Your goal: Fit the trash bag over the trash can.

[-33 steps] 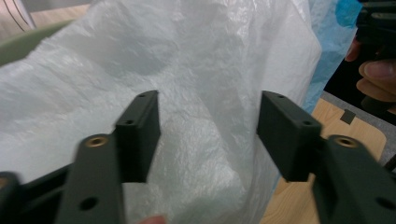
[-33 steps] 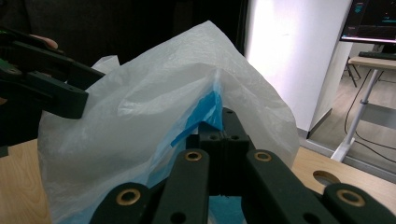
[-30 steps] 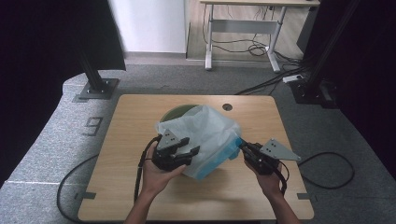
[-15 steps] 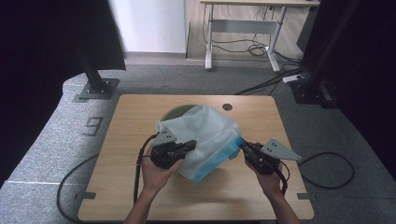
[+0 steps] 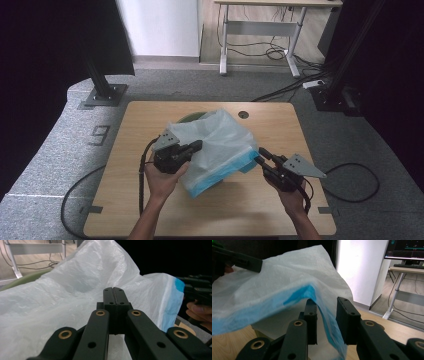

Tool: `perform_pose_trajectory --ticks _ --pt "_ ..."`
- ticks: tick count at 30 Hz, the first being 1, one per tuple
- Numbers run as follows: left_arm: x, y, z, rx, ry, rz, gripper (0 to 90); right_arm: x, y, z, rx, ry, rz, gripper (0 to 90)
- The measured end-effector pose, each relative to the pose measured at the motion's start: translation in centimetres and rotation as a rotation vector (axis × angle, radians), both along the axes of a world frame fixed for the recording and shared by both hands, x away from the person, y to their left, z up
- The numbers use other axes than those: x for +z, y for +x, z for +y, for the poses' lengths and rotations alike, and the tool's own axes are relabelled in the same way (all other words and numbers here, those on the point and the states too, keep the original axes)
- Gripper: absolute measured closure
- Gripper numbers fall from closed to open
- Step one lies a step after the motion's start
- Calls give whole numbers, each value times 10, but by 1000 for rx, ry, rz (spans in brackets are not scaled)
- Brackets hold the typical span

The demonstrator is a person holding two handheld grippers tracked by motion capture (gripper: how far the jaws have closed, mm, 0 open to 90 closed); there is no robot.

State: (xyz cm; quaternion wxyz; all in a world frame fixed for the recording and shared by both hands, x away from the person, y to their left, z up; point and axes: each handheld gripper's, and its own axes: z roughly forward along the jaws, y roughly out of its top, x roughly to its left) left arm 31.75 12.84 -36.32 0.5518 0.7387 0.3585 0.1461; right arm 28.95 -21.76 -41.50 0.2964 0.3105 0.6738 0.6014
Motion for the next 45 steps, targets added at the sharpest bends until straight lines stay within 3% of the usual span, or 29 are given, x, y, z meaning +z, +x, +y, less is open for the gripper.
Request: perform_pose_trajectory --ticks 10,16,20,26,30,39,45 --pt "0 10 12 49 -49 16 900 -5 -3 -3 -2 2 8 698" --pt "0 16 18 57 -84 34 900 -11 -3 -6 18 12 21 838" --pt "0 18 17 52 -97 43 900 -11 -4 -6 31 20 18 860" --pt "-1 19 16 44 -97 51 900 -14 -5 -7 13 9 29 843" --pt "0 19 15 51 -99 47 900 -16 -5 -9 -37 9 27 732" --pt "1 20 12 59 -91 49 900 -17 -30 1 39 -8 11 685" --pt "2 20 11 55 -89 51 900 -19 -35 8 69 -9 19 674"
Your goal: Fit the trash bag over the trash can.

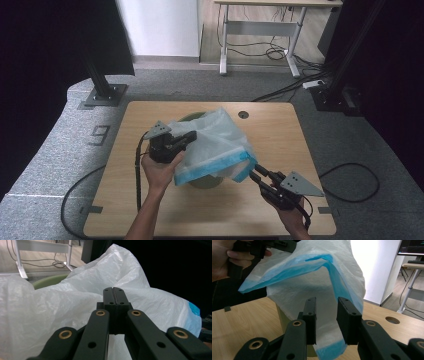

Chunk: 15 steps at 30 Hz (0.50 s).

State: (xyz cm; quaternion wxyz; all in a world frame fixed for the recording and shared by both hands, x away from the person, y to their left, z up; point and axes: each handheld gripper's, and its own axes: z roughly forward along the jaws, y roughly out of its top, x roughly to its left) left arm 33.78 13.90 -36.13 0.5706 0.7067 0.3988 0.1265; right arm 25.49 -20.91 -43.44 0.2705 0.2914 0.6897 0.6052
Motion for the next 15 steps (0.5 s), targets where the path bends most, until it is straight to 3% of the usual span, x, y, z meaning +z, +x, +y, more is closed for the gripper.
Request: perform_pose_trajectory --ticks 10,15 --pt "0 0 -1 -6 2 0 900 4 19 13 -23 -28 0 655" --pt "0 0 -1 -12 6 0 900 8 27 20 -46 -36 -5 735"
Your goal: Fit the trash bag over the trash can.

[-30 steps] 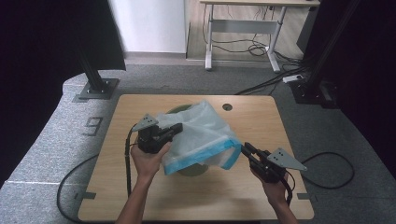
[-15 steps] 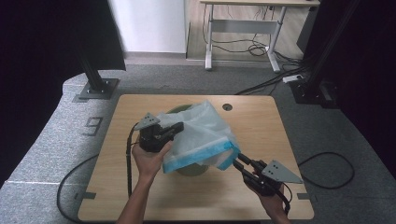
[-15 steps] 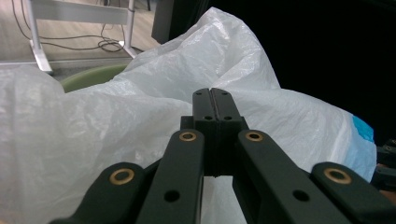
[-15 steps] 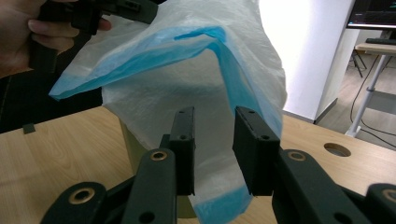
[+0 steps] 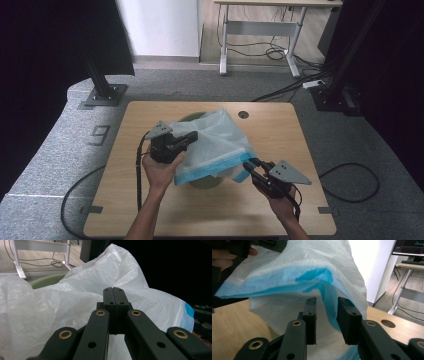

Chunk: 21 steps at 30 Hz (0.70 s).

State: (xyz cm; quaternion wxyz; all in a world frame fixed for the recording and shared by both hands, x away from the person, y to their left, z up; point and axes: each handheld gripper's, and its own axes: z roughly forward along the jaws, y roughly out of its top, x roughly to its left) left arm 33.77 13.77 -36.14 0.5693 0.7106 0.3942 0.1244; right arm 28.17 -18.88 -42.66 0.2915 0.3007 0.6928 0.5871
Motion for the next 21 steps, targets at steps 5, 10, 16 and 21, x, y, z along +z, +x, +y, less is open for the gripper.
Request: perform_pose_trajectory --ticks 5,10,16,21 --pt "1 0 3 3 -5 -4 900 1 4 -4 14 25 6 889" --pt "1 -1 4 1 -8 -8 900 -6 3 -15 28 20 22 890" --pt "2 -1 5 6 -10 -9 900 -13 -1 -28 24 -4 29 891" --pt "3 -2 1 -74 -8 3 899 -13 -2 -35 23 4 28 890"
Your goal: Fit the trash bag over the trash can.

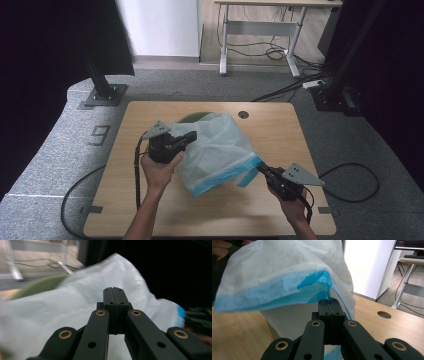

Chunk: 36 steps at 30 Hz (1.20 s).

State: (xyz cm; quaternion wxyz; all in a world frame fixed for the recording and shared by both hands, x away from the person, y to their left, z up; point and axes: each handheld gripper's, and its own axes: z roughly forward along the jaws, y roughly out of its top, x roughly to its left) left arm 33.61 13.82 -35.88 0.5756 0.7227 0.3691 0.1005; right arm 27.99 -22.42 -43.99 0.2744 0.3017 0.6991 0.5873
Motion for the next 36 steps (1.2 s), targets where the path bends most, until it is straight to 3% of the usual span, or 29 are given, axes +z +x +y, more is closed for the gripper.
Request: perform_pose_trajectory --ticks 1,3,9,13,15,18,23,26,32,36 --pt "0 -2 -3 -18 15 -8 896 1 0 0 2 1 0 890" --pt "2 -5 -9 -48 47 -10 797 2 0 1 6 0 -3 890" --pt "4 -9 -21 -86 76 -23 542 6 1 5 17 -3 -10 890" --pt "1 -8 -27 -87 110 -16 474 6 0 7 19 -4 -10 890" --pt "-2 -6 -30 -78 128 -11 485 7 0 7 20 -3 -11 890" --pt "-5 -4 -33 -69 150 5 578 8 -1 8 24 -3 -17 890" --pt "-11 0 -36 -108 163 35 772 11 -2 9 24 -5 -25 890" --pt "-12 0 -36 -148 147 36 887 11 -2 8 21 -5 -26 890" --pt "-9 2 -33 -120 107 13 900 9 -1 6 14 -13 -23 890" --pt "-6 4 -26 -106 59 -1 900 4 -1 4 15 -19 -13 890"
